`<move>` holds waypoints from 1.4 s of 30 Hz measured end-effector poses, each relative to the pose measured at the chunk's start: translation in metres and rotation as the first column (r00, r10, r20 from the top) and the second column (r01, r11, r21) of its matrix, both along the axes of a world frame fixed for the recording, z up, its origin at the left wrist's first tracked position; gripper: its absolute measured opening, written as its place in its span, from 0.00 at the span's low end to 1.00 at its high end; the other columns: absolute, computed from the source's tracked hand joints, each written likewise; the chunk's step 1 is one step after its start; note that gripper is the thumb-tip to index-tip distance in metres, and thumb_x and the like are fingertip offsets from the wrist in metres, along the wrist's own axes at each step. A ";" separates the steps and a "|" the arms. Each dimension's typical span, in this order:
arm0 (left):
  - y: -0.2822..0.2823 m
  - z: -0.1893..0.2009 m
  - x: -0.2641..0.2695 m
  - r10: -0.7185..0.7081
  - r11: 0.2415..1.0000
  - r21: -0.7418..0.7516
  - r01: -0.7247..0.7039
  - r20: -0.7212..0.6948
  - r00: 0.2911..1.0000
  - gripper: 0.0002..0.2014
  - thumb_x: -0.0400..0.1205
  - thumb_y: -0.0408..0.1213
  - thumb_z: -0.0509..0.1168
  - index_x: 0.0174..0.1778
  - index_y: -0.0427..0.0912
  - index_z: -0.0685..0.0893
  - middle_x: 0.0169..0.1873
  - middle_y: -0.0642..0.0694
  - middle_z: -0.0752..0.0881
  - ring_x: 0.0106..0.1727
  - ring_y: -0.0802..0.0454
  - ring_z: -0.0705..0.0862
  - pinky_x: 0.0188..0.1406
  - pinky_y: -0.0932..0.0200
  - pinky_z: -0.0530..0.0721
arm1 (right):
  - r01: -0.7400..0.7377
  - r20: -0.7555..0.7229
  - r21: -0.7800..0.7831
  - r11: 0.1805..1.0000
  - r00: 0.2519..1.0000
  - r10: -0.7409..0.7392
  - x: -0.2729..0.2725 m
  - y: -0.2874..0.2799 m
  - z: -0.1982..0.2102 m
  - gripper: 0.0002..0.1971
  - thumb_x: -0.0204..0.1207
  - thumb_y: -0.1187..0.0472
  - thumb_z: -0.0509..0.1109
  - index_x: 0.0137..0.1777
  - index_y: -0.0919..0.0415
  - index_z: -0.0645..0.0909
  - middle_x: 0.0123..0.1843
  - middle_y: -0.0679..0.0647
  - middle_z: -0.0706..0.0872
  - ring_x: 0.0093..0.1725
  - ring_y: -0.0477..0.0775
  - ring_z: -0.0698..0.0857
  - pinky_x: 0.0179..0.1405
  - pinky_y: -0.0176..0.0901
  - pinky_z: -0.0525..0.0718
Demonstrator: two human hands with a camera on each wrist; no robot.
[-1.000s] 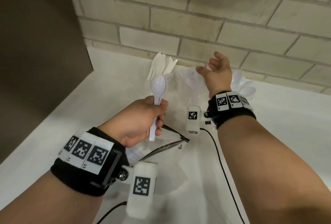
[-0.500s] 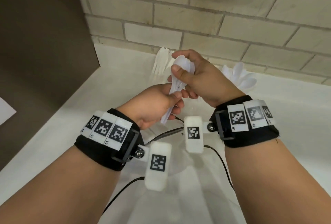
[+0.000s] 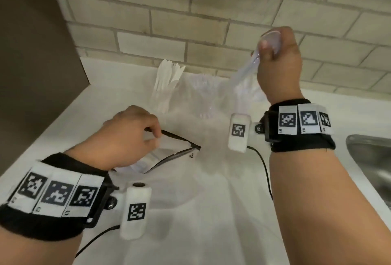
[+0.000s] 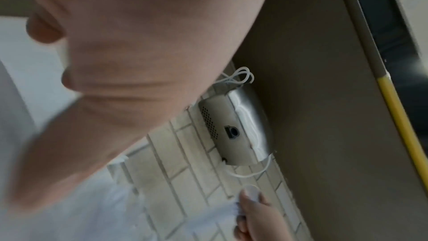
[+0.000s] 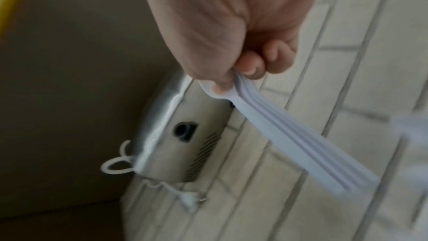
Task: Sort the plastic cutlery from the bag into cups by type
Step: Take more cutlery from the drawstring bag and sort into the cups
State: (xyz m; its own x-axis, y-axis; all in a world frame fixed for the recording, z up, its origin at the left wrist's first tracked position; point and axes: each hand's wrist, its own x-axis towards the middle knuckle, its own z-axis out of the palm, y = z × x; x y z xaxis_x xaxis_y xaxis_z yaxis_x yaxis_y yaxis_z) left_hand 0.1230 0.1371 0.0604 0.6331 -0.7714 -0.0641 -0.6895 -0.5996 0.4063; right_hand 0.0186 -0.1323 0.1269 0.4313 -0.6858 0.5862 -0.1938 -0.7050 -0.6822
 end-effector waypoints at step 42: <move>-0.015 -0.070 0.007 0.079 0.900 0.434 -0.038 -0.078 0.994 0.39 0.71 0.51 0.67 0.76 0.51 0.58 0.73 0.38 0.58 0.66 0.37 0.79 0.57 0.46 0.85 | -0.509 -0.955 0.276 0.815 -0.048 0.294 0.032 0.129 -0.115 0.44 0.67 0.50 0.80 0.79 0.60 0.61 0.68 0.55 0.79 0.63 0.57 0.81 0.57 0.46 0.83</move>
State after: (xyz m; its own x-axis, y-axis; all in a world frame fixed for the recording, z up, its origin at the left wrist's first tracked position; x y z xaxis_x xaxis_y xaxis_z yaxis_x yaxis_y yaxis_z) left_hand 0.1301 0.1217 -0.0094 0.6516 -0.6168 -0.4415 -0.6199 -0.7685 0.1586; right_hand 0.0504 -0.0036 0.0119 0.8322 -0.1396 -0.5366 -0.2180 -0.9722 -0.0852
